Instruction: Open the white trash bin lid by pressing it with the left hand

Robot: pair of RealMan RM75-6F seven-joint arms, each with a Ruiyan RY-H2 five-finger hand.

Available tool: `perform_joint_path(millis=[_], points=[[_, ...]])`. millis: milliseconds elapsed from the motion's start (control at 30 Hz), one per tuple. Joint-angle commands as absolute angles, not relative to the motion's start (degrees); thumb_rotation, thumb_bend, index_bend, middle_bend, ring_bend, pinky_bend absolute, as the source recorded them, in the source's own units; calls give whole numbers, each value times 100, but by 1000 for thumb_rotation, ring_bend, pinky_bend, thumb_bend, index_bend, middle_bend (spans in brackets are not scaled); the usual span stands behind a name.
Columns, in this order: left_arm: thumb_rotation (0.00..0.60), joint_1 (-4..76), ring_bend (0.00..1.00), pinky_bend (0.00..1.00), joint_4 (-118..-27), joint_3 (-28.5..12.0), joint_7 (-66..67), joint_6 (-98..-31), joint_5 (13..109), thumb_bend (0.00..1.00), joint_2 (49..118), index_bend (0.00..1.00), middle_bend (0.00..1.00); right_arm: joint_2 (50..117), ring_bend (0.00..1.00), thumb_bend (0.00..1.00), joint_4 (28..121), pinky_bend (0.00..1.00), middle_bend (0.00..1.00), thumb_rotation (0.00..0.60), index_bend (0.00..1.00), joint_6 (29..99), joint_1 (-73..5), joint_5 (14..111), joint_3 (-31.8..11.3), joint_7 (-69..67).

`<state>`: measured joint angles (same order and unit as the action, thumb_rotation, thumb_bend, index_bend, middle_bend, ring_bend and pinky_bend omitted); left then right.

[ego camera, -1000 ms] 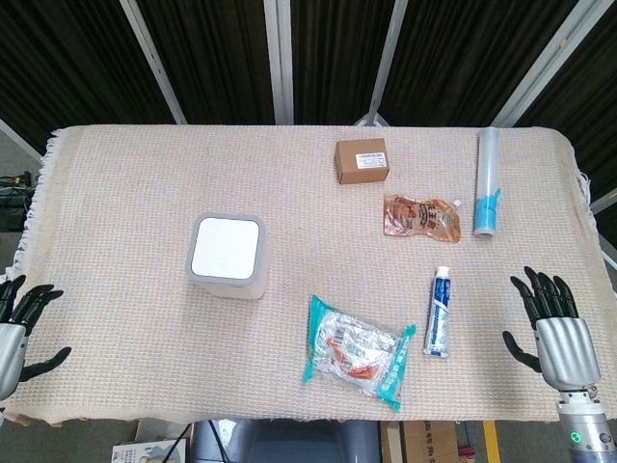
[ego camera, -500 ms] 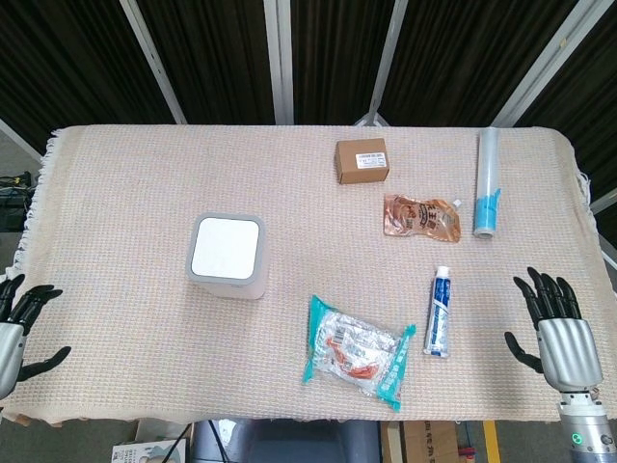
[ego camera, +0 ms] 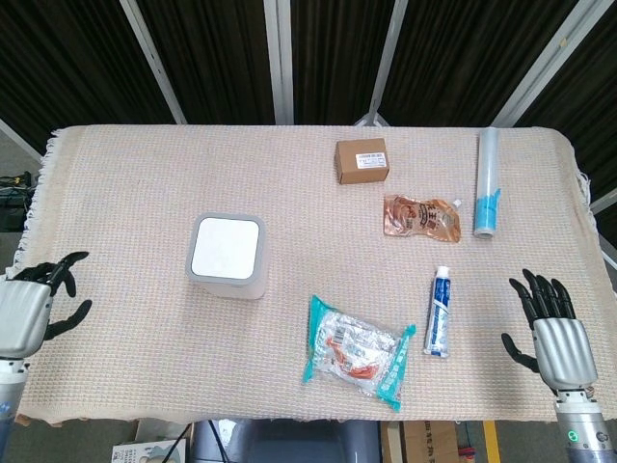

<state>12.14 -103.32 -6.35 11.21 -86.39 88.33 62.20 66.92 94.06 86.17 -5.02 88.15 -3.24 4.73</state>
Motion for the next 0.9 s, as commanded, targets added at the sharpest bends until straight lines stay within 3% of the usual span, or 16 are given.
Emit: perform_joint_path(millis=[33,167,367,533,900], points=[[600,1769,621,656,-10880,-945,1662,-7869,8522,530,6052,256,805,6695,34,303,9417,18,18,600,133,8606,-504,8811,-322,496],[600,2250,698,695,-11370,-1153,2112,-7102,7930,661,5964,266,882,6703,34,303,9406,36,19,600,133,8575,-510,8772,-331,502],[600,2789,716,699,-11812,-1282,3141,-6431,6978,743,5963,290,893,6709,33,303,9382,36,18,600,132,8547,-520,8722,-354,492],[600,3198,720,699,-12096,-1394,3824,-6302,6262,758,6152,322,895,6726,34,304,9367,36,18,600,132,8553,-519,8715,-363,505],[600,3598,722,699,-12345,-1246,4469,-6443,5805,758,6505,379,897,6750,34,303,9323,36,18,600,133,8553,-525,8690,-387,490]])
